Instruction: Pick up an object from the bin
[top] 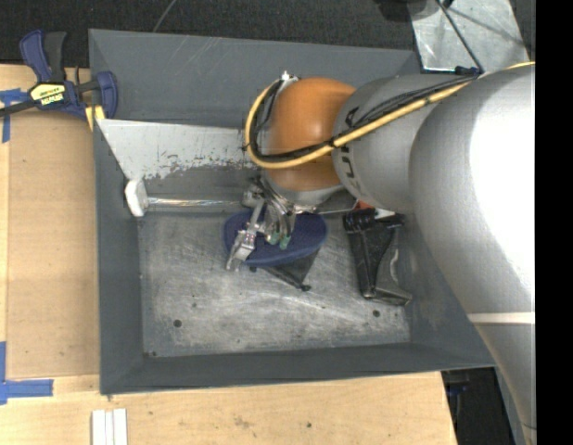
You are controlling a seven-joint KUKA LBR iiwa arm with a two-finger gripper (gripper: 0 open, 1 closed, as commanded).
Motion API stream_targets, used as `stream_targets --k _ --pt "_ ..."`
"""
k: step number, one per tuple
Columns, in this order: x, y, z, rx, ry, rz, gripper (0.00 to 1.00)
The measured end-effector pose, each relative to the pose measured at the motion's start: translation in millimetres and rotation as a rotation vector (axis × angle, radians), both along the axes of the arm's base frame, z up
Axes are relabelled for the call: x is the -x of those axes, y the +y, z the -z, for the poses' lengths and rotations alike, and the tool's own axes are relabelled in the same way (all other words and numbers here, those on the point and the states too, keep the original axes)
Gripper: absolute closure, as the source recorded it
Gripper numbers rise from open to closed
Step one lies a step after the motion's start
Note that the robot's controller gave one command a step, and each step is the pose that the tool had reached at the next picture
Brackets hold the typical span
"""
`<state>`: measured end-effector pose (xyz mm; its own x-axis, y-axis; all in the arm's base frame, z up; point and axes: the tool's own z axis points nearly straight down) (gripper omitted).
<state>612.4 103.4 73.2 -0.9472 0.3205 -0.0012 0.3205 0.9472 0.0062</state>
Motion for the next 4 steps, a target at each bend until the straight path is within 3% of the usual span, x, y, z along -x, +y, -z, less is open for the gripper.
stream_targets --k 1,2,3,4 --pt "-5.1 -26.5 -28.7 0.007 -0.004 -0.097 0.0" --pt "-11.8 -37.3 -31.1 0.004 -0.006 0.067 0.0" --pt "-11.0 -39.1 -8.4 0.006 0.012 0.007 0.0" --pt "-14.4 -39.6 -3.9 0.004 0.02 0.022 0.0"
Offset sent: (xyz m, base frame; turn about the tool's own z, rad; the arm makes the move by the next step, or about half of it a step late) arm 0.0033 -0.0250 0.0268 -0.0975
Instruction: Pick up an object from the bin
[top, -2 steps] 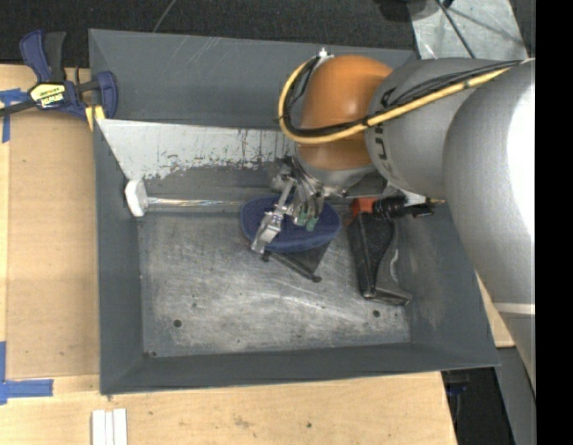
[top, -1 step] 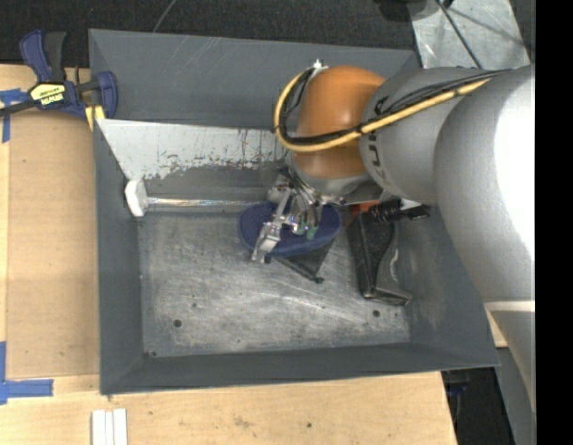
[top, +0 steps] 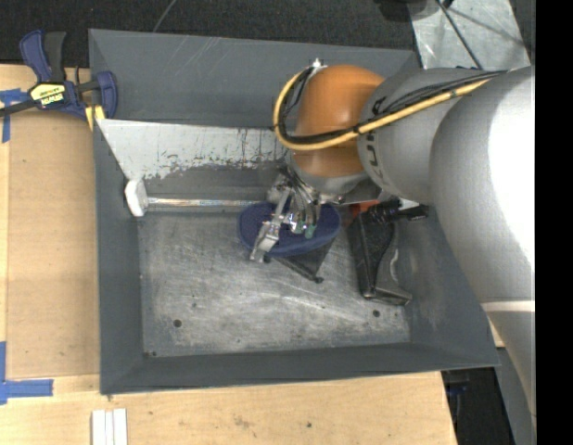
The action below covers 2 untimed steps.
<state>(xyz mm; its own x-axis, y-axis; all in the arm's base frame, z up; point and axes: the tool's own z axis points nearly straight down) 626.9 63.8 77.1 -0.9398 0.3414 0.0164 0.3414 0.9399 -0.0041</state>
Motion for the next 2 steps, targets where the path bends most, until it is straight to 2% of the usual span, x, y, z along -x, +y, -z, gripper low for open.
stream_targets --k 1,2 --pt "-3.4 -1.4 -1.4 0.001 -0.016 0.003 1.0" --pt "-6.4 -2.2 -94.9 0.001 -0.028 0.003 1.0"
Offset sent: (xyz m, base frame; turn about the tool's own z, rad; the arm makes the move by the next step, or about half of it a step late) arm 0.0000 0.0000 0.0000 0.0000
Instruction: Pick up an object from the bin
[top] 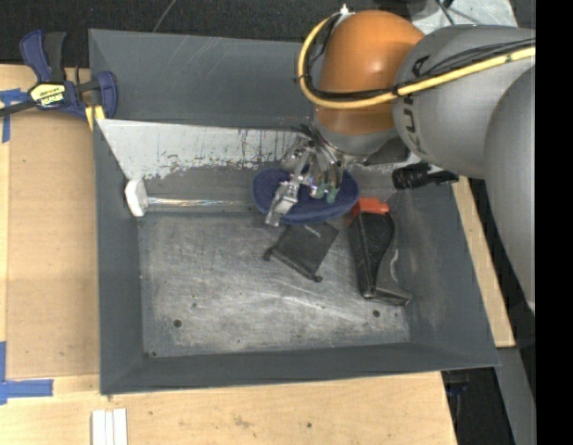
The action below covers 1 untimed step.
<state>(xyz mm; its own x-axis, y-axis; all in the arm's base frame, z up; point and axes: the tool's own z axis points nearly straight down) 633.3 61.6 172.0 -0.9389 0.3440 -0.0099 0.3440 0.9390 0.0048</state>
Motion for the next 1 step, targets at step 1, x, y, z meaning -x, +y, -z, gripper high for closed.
stream_targets --k 1 --pt "-1.3 -0.2 -7.2 0.0 0.006 -0.001 1.0"
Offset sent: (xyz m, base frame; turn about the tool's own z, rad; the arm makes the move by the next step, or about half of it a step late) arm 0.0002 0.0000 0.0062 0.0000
